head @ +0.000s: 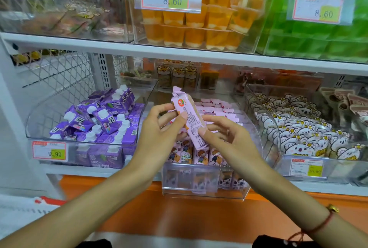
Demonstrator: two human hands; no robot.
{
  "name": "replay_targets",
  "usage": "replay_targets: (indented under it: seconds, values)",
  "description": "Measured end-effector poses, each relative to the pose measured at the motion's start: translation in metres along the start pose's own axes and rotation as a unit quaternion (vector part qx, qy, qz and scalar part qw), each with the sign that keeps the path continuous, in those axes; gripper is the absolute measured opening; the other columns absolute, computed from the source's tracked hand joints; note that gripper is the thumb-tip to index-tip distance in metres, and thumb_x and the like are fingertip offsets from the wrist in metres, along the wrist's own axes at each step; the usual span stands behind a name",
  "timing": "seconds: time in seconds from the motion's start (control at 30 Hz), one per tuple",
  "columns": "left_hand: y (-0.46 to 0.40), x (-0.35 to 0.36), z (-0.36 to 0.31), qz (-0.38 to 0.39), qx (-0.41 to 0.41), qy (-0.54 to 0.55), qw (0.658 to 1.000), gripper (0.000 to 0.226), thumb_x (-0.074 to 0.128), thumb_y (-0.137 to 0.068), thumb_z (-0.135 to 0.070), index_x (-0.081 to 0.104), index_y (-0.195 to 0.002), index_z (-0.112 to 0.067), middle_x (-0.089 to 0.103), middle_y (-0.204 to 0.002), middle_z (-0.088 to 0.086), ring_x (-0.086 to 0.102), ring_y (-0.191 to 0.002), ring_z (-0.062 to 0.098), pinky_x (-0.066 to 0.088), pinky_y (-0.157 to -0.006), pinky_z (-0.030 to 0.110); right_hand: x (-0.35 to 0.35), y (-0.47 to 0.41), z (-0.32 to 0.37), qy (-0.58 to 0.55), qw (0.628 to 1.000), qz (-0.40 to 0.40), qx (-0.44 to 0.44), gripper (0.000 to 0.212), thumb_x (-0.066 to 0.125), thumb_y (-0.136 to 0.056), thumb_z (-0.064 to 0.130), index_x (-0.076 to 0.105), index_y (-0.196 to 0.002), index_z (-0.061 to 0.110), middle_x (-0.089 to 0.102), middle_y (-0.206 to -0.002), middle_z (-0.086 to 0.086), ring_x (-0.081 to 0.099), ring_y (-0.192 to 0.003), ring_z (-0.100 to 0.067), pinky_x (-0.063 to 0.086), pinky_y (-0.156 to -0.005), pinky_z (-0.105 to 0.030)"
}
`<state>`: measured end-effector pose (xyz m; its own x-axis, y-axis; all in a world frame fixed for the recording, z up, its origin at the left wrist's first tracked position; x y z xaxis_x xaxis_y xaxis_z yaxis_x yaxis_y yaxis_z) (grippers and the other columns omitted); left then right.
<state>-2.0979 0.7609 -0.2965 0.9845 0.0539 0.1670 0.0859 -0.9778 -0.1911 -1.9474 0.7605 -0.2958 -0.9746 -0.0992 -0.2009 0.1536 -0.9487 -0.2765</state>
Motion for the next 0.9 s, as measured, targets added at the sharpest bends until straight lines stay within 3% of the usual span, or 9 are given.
replay_targets:
  seconds: [0.1,0.2,0.4,0.5,0.67,0.8,0.9]
  values:
    - [0.001,0.005,-0.005,0.016,0.011,-0.033,0.999,0.034,0.066,-0.087,-0.022,0.057,-0.120,-0.020,0.067,-0.112,-0.009,0.068,-0.086,-0.004,0.057,-0.069,0.017,-0.006,0.004,0.015,0.051,0.996,-0.049,-0.061,0.029,0.076,-0.077,0.026,0.064,-0.102,0.034,0.067,-0.086,0.016,0.063,-0.072,-0.004,0.050,-0.065,-0.015]
    - [0.003,0.005,-0.007,0.016,0.017,-0.052,0.998,0.038,0.068,-0.084,-0.026,0.059,-0.120,-0.023,0.067,-0.110,-0.009,0.070,-0.083,-0.001,0.057,-0.065,0.017,-0.003,0.009,0.026,0.112,0.987,-0.048,-0.106,0.041,0.081,-0.072,0.028,0.061,-0.106,0.036,0.062,-0.084,0.018,0.058,-0.070,-0.006,0.048,-0.062,-0.016]
    - [0.008,0.014,-0.022,0.079,0.093,-0.079,0.989,0.040,0.068,-0.085,-0.013,0.060,-0.122,-0.025,0.068,-0.113,-0.011,0.066,-0.100,0.000,0.051,-0.079,0.011,0.003,0.006,0.021,0.094,0.991,0.015,-0.097,0.040,0.062,-0.087,0.035,0.054,-0.126,0.035,0.059,-0.102,0.011,0.061,-0.088,-0.008,0.051,-0.082,-0.023]
    - [0.014,0.019,-0.031,0.103,0.155,-0.121,0.975,0.040,0.071,-0.081,0.001,0.064,-0.110,-0.026,0.069,-0.108,-0.013,0.062,-0.109,0.001,0.049,-0.089,0.014,-0.003,0.005,0.024,0.097,0.989,0.011,-0.110,0.034,0.063,-0.087,0.028,0.058,-0.121,0.028,0.064,-0.110,0.011,0.061,-0.102,-0.008,0.049,-0.089,-0.022]
    - [0.018,0.025,-0.037,0.120,0.205,-0.147,0.960,0.041,0.069,-0.079,0.010,0.066,-0.109,-0.018,0.069,-0.111,-0.005,0.061,-0.112,0.004,0.044,-0.098,0.015,-0.009,0.008,0.032,0.094,0.985,-0.009,-0.144,0.030,0.065,-0.080,0.036,0.060,-0.110,0.034,0.061,-0.110,0.026,0.056,-0.107,0.002,0.046,-0.088,-0.014]
    - [0.017,0.026,-0.036,0.128,0.184,-0.127,0.966,0.043,0.069,-0.082,0.002,0.062,-0.115,-0.026,0.068,-0.114,-0.010,0.061,-0.111,0.003,0.048,-0.093,0.016,-0.009,0.006,0.027,0.097,0.986,-0.006,-0.135,0.030,0.067,-0.086,0.026,0.060,-0.114,0.030,0.064,-0.111,0.018,0.059,-0.109,-0.006,0.049,-0.092,-0.027]
    - [0.009,0.018,-0.035,0.100,0.150,-0.083,0.980,0.044,0.067,-0.085,-0.009,0.056,-0.123,-0.028,0.068,-0.113,-0.013,0.065,-0.102,-0.003,0.051,-0.079,0.012,-0.010,0.006,0.026,0.062,0.991,0.006,-0.118,0.040,0.066,-0.085,0.027,0.057,-0.123,0.029,0.067,-0.109,0.015,0.063,-0.103,-0.005,0.049,-0.091,-0.020]
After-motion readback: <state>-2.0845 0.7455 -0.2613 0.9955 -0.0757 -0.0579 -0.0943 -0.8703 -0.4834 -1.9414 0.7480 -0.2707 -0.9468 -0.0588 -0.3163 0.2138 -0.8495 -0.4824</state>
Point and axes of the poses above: each hand's wrist, its own y-axis away from the middle knuckle, its own x-axis out of the palm, z = x × y, the point moved 10 cm from there along -y, towards the middle knuckle
